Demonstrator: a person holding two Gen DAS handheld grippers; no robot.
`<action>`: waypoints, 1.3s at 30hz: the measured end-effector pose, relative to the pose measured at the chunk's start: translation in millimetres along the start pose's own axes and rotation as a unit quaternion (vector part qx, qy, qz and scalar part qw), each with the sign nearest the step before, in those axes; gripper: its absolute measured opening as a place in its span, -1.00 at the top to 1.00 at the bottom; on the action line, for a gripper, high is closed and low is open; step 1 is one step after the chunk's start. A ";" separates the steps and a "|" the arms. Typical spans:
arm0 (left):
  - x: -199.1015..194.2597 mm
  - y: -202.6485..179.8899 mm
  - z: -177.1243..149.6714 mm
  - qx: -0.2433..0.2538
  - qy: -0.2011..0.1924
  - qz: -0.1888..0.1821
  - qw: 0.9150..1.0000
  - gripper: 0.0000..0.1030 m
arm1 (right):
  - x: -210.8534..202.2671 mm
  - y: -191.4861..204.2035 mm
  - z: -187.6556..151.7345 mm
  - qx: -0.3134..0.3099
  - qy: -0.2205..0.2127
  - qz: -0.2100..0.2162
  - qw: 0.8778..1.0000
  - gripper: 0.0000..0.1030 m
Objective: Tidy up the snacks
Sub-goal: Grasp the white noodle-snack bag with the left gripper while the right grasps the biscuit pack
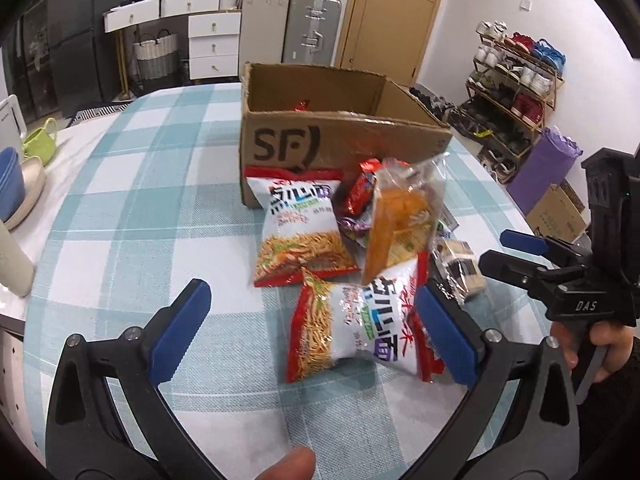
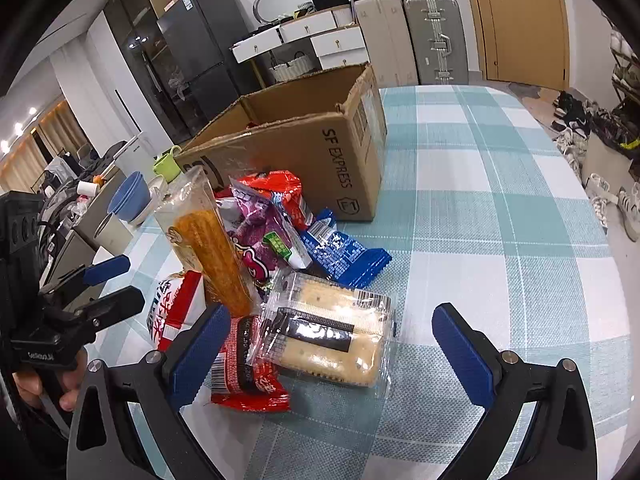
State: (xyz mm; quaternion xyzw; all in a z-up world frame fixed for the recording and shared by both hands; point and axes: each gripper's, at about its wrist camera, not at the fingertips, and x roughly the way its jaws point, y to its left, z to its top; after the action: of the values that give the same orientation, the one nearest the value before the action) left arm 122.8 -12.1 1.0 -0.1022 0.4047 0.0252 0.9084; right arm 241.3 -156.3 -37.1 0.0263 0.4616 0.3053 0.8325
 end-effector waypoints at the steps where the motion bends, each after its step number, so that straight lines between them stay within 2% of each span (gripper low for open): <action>1: 2.3 -1.5 -0.9 0.000 0.003 -0.005 1.000 -0.99 | 2.4 -0.6 -0.4 0.001 0.003 0.001 1.000 -0.99; 12: 26.9 -3.1 -8.4 -0.020 0.035 -0.026 0.999 -0.99 | 26.1 -4.5 -4.1 0.015 0.034 0.021 0.999 -0.99; 15: 33.6 0.0 -9.8 -0.030 0.042 -0.030 0.998 -0.99 | 32.6 -7.4 -3.5 0.030 0.042 0.045 0.998 -0.99; 21: 45.9 6.9 -10.4 -0.048 0.058 -0.065 0.995 -0.97 | 38.6 -5.4 -0.6 0.031 0.044 0.052 0.997 -0.99; 24: 52.0 8.6 -12.3 -0.053 0.065 -0.089 0.993 -0.86 | 40.2 -2.5 -0.2 0.025 0.044 0.050 0.997 -0.98; 28: 57.5 3.7 -13.4 -0.047 0.070 -0.109 0.990 -0.66 | 39.9 3.4 -2.8 0.004 0.043 0.032 0.999 -0.82; 30: 59.6 0.3 -12.8 -0.041 0.071 -0.116 0.990 -0.54 | 38.8 3.8 -3.7 -0.002 0.041 0.023 0.999 -0.66; 31: 60.6 -1.1 -12.2 -0.040 0.071 -0.119 0.990 -0.51 | 38.5 3.5 -3.7 -0.003 0.041 0.023 0.999 -0.64; 36: 63.9 -8.2 -11.0 -0.029 0.069 -0.122 0.990 -0.29 | 34.3 0.2 -7.2 -0.003 0.034 0.024 0.999 -0.30; 39: 63.9 -8.0 -10.6 -0.034 0.067 -0.125 0.989 -0.21 | 31.8 -2.7 -10.2 0.001 0.028 0.027 0.999 -0.19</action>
State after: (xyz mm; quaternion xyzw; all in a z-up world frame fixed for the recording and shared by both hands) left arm 159.0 -24.4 -51.9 -0.1840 0.4475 -0.0819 0.8713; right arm 247.0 -144.1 -67.8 0.0304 0.4845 0.3276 0.8106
